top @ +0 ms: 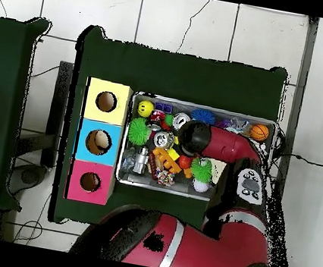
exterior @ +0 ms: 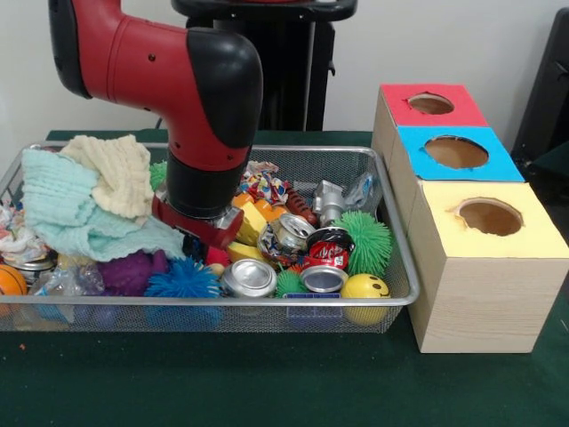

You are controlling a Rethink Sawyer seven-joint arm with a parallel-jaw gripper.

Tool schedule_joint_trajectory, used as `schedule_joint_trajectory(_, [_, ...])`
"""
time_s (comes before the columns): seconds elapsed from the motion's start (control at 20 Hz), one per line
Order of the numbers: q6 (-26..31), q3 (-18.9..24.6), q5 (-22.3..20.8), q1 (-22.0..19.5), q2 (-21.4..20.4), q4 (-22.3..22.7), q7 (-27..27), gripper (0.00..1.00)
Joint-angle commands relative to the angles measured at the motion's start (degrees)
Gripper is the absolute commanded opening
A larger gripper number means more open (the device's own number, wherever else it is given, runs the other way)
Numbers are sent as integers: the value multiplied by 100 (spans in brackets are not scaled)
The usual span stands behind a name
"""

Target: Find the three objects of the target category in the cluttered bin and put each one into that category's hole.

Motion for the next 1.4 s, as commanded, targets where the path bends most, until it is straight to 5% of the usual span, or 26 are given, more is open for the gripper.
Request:
schedule_joint_trajectory(0.05, [-994, 224, 273, 166, 557, -345, 1219, 0])
schedule_joint_trajectory(0.35, [-842, 146, 428, 236, 446, -214, 1292, 0])
schedule_joint_trajectory(0.9, [129, 301, 835, 117, -458, 645, 849, 0])
schedule_joint_trajectory(1.4, [334, 262, 956, 100, -600, 794, 692, 0])
